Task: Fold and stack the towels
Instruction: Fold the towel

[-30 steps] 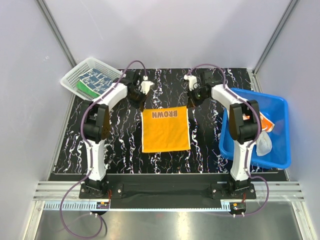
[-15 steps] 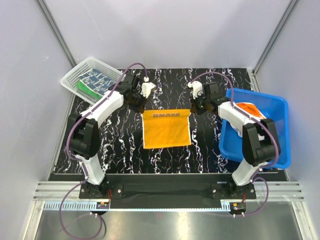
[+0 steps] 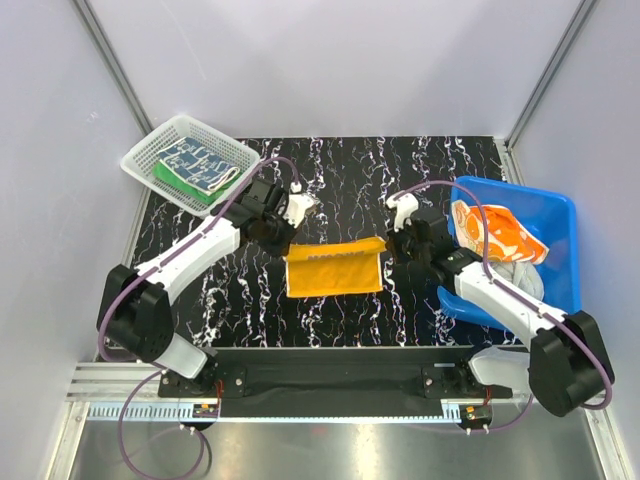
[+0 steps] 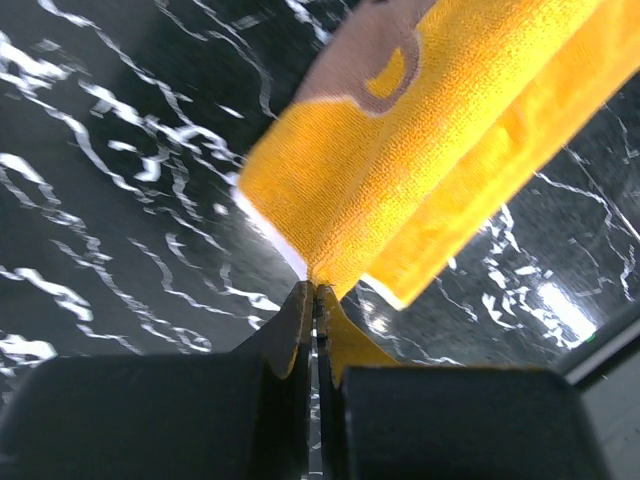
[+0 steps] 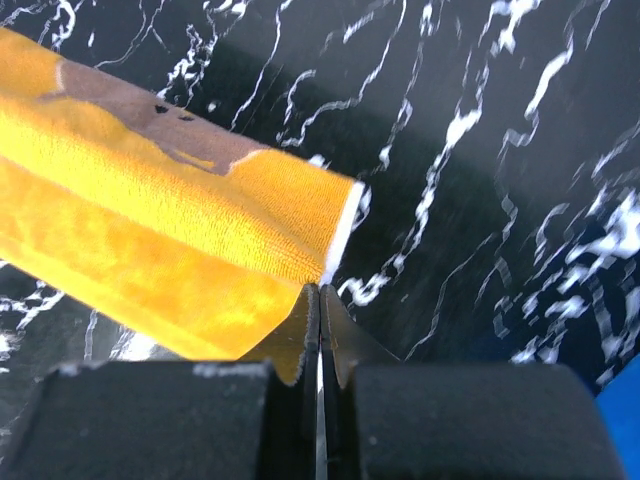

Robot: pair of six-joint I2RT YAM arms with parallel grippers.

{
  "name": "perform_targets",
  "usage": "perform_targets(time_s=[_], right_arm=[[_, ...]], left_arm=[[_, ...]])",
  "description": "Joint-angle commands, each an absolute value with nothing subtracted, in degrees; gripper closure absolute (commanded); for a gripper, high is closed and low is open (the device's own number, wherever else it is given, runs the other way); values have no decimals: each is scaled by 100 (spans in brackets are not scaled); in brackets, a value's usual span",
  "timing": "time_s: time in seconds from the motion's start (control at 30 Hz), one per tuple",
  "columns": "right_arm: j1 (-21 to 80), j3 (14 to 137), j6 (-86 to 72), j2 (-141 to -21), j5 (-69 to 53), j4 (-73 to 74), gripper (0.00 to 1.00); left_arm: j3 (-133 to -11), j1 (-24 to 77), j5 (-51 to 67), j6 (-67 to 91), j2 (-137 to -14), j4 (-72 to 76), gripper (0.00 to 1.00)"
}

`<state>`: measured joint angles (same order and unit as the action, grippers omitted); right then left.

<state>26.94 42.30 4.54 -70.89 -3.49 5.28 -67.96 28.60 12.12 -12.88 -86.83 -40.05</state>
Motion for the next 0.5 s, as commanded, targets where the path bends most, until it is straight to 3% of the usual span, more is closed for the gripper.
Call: perform_targets(time_s=[0.0,0.47], right_arm=[[2804,3947,-313,-6698,-44,308,100],[3199,4026,-1826,-6768,-185,914,100]], left_arm=[[-6523,3032,1055,-1011,-8429,-3823,100],[-6091,3252,1037,-686,-8332,-3718,100]])
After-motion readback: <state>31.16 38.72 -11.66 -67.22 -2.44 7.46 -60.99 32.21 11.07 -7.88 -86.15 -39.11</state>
